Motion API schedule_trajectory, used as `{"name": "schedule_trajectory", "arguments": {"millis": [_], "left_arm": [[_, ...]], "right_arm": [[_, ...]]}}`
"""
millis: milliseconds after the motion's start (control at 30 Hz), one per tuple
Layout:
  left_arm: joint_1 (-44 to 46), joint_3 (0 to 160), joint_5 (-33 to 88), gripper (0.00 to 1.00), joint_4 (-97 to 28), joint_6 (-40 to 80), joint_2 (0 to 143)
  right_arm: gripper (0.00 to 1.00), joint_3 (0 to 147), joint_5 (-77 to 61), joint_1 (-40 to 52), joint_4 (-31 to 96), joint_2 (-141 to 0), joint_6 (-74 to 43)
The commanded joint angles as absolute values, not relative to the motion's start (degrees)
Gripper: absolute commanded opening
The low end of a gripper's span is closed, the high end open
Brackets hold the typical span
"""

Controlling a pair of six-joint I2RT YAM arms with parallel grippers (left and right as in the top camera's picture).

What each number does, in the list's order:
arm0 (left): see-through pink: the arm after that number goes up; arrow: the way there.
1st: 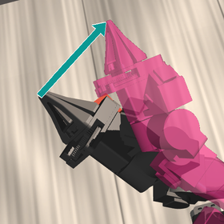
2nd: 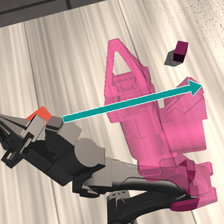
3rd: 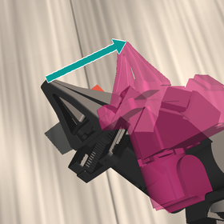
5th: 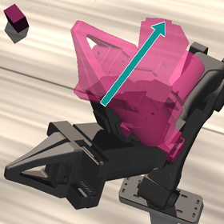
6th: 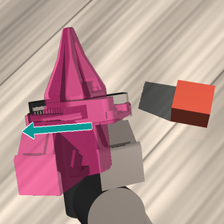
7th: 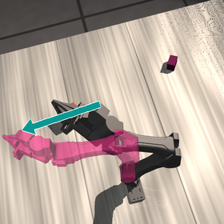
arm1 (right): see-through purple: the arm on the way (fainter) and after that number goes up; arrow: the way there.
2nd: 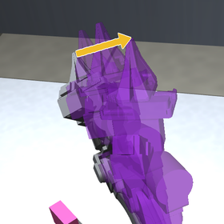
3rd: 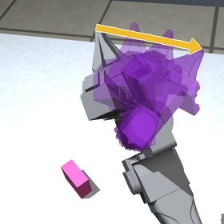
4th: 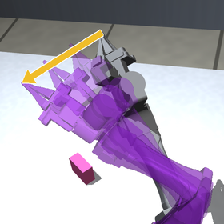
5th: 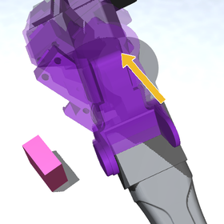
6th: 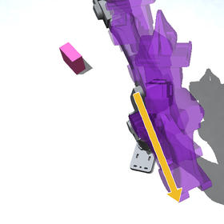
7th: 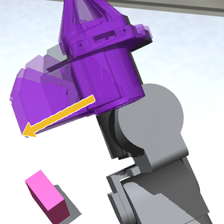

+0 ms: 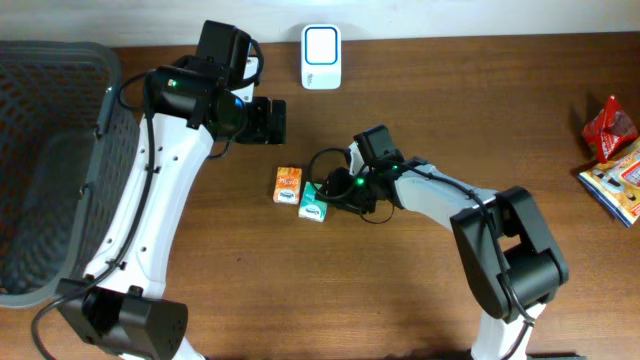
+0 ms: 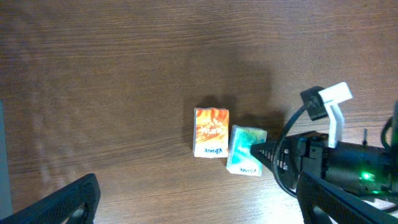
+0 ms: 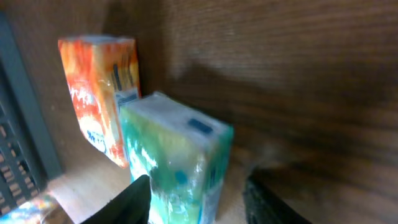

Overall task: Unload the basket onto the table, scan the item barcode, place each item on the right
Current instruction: 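Reach the right gripper to the teal tissue pack and grasp it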

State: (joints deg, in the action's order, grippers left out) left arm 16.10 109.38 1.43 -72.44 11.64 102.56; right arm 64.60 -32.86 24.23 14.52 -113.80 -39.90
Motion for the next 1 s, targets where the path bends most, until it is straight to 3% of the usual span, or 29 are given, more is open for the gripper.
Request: {"name": "schedule_trajectory", "arguments": {"millis": [0,33,133,233,300,433,500,533,567,600,633,767,800,867,933,967], "left_arm": [[16.01,109.56,1.23,0.99,-72.34,11.97,102.24],[16.01,109.56,1.23,0.99,-72.34,11.97,102.24],[16.01,109.56,1.26,0.99,-72.34,11.97,102.24],[16.01,109.56,1.23,0.99,-72.34,11.97,102.24],[16.01,109.56,1.23,0.99,-72.34,11.97,102.24],[16.01,109.56,1.23,0.99,-72.34,11.97,102.24],[16.01,109.56,1.26,0.99,-72.31,11.97,102.24],[16.01,109.56,1.26,0.99,-72.34,11.97,102.24],[16.01,109.56,1.23,0.99,-72.31,11.97,102.24],[16.01,109.56,1.26,0.99,-72.34,11.97,102.24],[16.01,109.56,1.23,0.99,-72.31,11.97,102.24],[16.01,109.56,1.23,0.99,-72.34,11.97,102.24],[16.01,109.56,1.26,0.99,-72.34,11.97,102.24],[16.01,109.56,1.26,0.99,-72.34,11.97,102.24],[16.01,109.56,1.26,0.99,-72.34,11.97,102.24],[16.01,109.56,1.23,0.99,-72.34,11.97,102.24]], "right_arm": [[0.16,64.16,-32.51,24.97,14.72,-117.19,-41.23],[0.04,64.18,-32.58,24.95,14.72,-117.16,-41.23],[0.04,64.49,-42.78,20.16,14.46,-116.11,-35.46],[0.04,64.93,-73.47,7.29,14.79,-115.74,-18.13],[0.04,64.93,-87.11,1.76,14.94,-115.74,-12.97],[0.04,64.9,-88.88,1.45,14.72,-115.74,-12.32],[0.04,64.9,-79.35,1.48,16.4,-115.74,-16.08],[0.04,64.95,-49.17,1.48,25.76,-115.74,-18.52],[0.12,64.95,-40.47,1.48,29.34,-115.74,-18.5],[0.33,64.95,-35.33,1.34,32.38,-115.74,-18.46],[0.44,65.36,-32.29,0.99,35.0,-115.74,-18.24],[0.45,78.98,-22.09,1.17,52.29,-113.8,-11.49],[0.45,85.6,-21.82,1.69,57.54,-113.8,-3.4],[0.43,90.08,-21.76,3.51,56.12,-113.82,7.38],[0.22,87.81,-22.87,4.99,50.24,-114.83,7.79],[0.19,86.94,-23.53,5.54,48.8,-115.72,6.57]]}}
